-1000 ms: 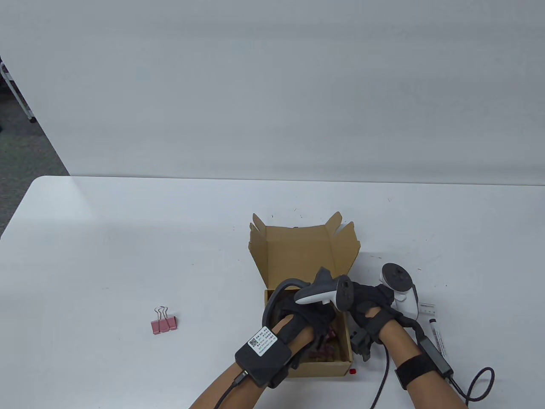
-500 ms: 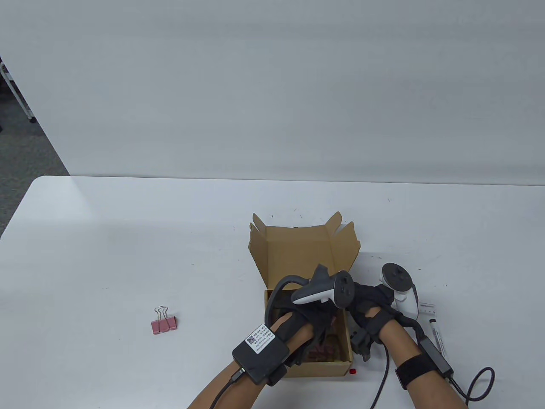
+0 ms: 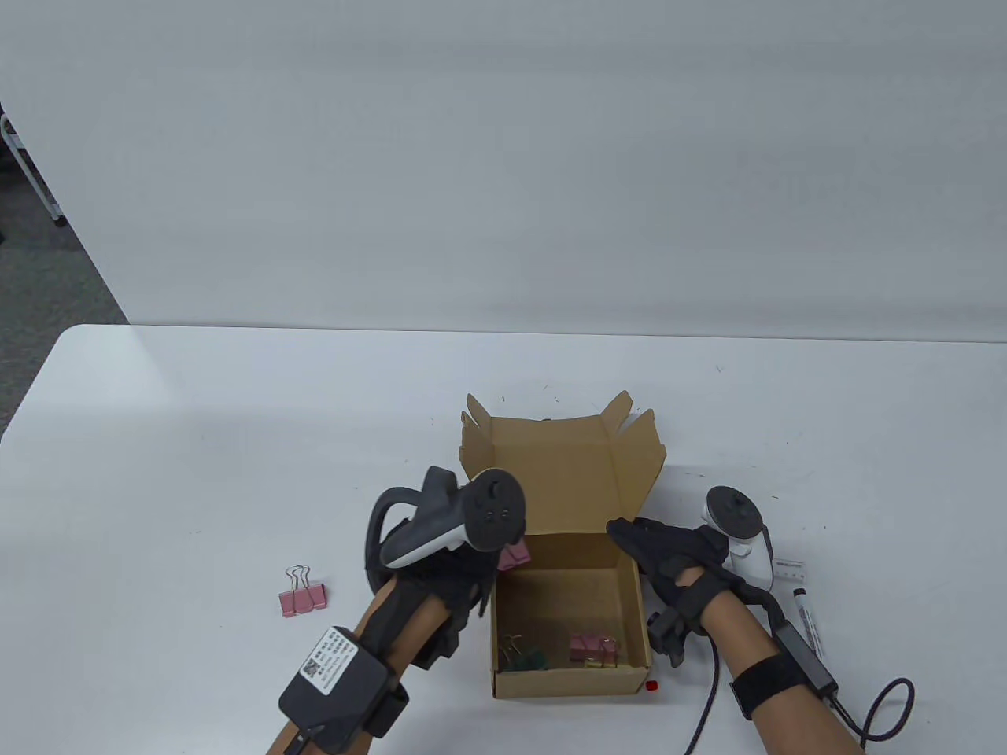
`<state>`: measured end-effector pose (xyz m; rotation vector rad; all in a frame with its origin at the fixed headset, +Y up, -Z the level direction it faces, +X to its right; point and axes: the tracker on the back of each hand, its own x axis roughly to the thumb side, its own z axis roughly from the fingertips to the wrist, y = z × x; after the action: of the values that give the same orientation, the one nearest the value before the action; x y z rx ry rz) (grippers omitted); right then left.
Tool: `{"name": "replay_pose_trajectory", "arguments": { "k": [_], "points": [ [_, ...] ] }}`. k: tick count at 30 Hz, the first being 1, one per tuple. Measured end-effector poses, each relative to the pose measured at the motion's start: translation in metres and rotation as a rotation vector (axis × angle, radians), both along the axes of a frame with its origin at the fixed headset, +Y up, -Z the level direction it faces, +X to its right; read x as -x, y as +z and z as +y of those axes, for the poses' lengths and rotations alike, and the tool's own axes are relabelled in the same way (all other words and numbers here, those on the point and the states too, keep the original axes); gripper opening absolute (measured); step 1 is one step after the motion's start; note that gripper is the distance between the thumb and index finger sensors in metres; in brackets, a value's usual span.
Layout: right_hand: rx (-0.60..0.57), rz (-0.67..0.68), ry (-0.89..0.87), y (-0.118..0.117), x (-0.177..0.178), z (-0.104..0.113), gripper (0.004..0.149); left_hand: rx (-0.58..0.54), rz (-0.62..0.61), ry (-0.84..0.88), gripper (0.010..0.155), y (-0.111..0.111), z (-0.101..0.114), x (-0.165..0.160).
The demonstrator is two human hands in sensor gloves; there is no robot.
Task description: Open four flaps of mailer box and unpack office supplies
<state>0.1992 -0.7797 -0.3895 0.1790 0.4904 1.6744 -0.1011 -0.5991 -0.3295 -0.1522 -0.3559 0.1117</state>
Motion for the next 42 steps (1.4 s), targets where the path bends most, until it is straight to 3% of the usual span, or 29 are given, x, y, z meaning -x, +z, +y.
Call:
{"name": "replay_pose_trajectory", "arguments": {
  "k": [5, 10, 16, 24, 35, 38, 42],
  "points": [
    [0.000, -0.001, -0.002, 0.000, 0.000, 0.000, 0.061, -0.008, 0.064, -0.129, 0.039, -0.015, -0.038, 0.048],
    [0.000, -0.002, -0.007, 0.000, 0.000, 0.000, 0.061, 0.104, 0.110, -0.143, 0.039, -0.033, -0.078, 0.079],
    [0.000, -0.001, -0.008, 0.000, 0.000, 0.000, 0.061, 0.192, 0.151, -0.127, 0.039, -0.042, -0.101, 0.102],
    [-0.001, -0.003, -0.011, 0.001, 0.000, -0.001, 0.061, 0.265, 0.193, -0.128, 0.039, -0.045, -0.110, 0.116],
    [-0.002, -0.004, -0.011, 0.001, 0.000, -0.001, 0.061, 0.275, 0.218, -0.139, 0.046, -0.044, -0.110, 0.119],
    [-0.002, -0.004, -0.011, 0.001, 0.000, -0.001, 0.061, 0.252, 0.231, -0.122, 0.049, -0.042, -0.100, 0.122],
    [-0.003, -0.006, -0.011, 0.001, -0.001, -0.001, 0.061, 0.160, 0.213, -0.045, 0.054, -0.033, -0.068, 0.116]
  ]
}}
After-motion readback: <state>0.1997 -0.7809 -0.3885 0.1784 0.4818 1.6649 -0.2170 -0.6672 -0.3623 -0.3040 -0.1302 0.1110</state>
